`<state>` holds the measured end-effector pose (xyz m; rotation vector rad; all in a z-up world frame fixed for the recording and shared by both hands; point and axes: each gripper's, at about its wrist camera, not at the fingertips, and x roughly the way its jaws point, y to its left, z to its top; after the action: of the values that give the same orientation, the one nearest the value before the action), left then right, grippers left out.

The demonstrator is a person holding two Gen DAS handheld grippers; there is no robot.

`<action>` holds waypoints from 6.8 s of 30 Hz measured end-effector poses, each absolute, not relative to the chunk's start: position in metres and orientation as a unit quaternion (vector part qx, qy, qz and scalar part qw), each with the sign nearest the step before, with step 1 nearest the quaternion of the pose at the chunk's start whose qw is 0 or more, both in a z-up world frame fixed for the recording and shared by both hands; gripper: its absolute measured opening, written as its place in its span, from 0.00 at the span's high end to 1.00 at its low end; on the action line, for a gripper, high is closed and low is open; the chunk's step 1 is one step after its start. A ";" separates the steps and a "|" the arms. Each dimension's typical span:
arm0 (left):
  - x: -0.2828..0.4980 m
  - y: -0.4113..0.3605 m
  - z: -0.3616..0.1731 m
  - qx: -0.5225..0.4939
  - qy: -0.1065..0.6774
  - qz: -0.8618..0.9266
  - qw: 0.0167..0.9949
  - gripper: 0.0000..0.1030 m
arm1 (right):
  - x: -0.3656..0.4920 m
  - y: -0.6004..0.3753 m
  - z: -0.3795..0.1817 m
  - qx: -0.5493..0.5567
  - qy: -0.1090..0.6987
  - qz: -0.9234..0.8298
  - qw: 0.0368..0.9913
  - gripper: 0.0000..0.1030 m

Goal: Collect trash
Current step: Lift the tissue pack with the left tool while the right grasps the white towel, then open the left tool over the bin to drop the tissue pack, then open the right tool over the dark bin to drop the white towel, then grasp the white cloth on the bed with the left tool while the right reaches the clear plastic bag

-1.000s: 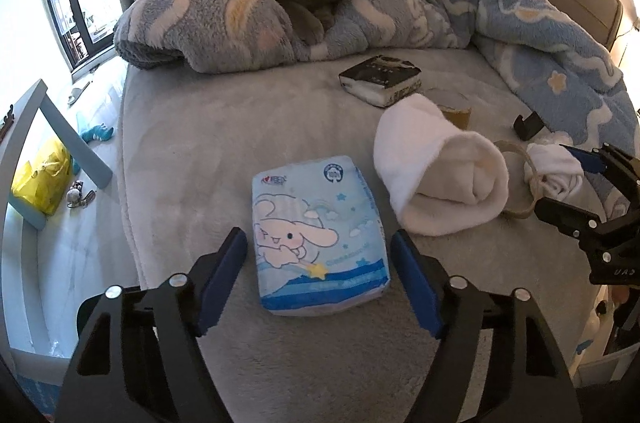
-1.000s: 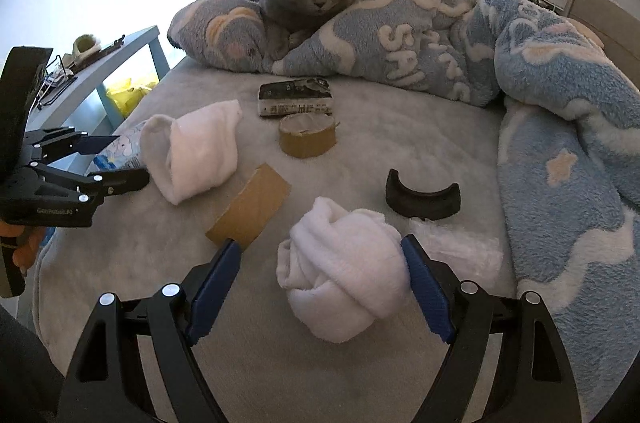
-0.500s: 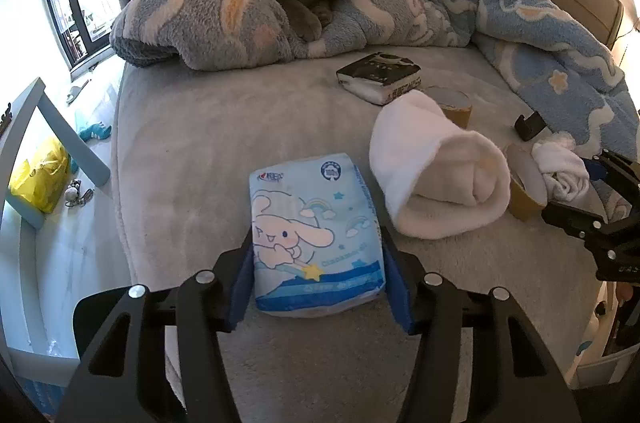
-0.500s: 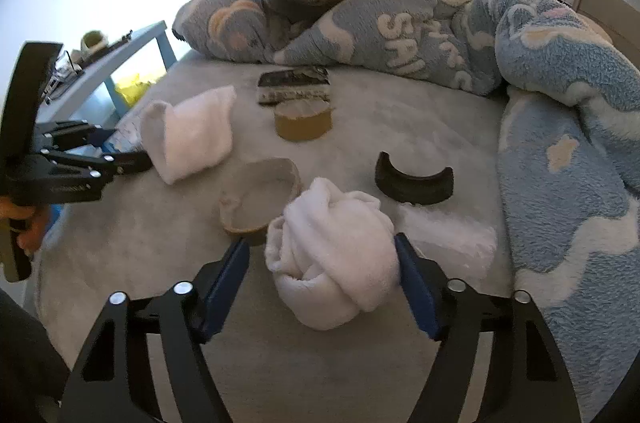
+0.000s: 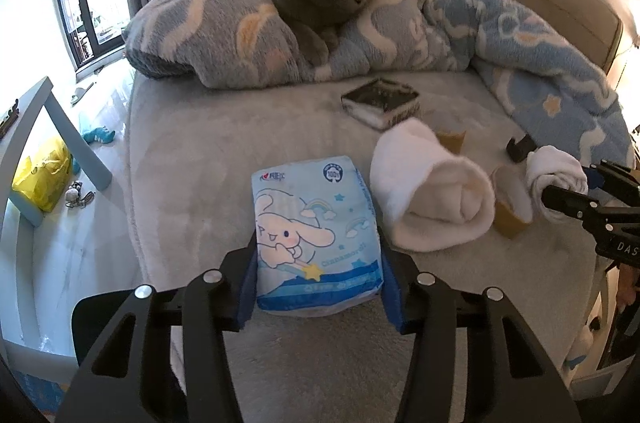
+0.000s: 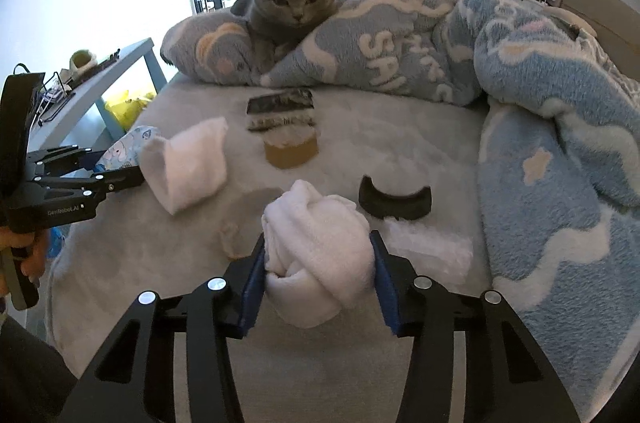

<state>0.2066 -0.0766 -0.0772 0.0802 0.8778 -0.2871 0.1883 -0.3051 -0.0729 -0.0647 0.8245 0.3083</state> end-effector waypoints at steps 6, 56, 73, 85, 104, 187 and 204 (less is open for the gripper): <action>0.203 -0.071 -0.062 0.026 0.407 -0.136 0.903 0.48 | 0.187 -0.296 -0.054 0.006 0.375 0.167 0.912 0.53; 0.162 0.136 -0.100 0.018 0.460 -0.018 0.887 0.48 | 0.193 -0.075 -0.026 0.037 0.363 0.289 0.885 0.53; 0.156 0.199 -0.162 -0.023 0.537 -0.010 0.843 0.48 | 0.195 0.017 -0.054 -0.006 0.409 0.324 0.853 0.53; 0.147 0.225 -0.209 -0.040 0.588 -0.014 0.808 0.48 | 0.196 0.073 -0.075 -0.028 0.438 0.339 0.832 0.53; 0.137 0.247 -0.206 -0.081 0.586 -0.013 0.806 0.36 | 0.213 0.102 -0.136 -0.030 0.513 0.310 0.800 0.53; 0.127 0.144 0.034 -0.038 0.299 -0.032 0.953 0.21 | 0.181 -0.018 -0.050 -0.070 0.377 0.269 0.884 0.22; 0.162 0.038 0.020 -0.026 0.310 -0.111 0.944 0.13 | 0.195 -0.163 -0.036 -0.041 0.360 0.172 0.916 0.16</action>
<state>0.1620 0.0384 0.0197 -0.0528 0.6327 -0.2255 0.1946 -0.1628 -0.0364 -0.0840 0.7408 0.3534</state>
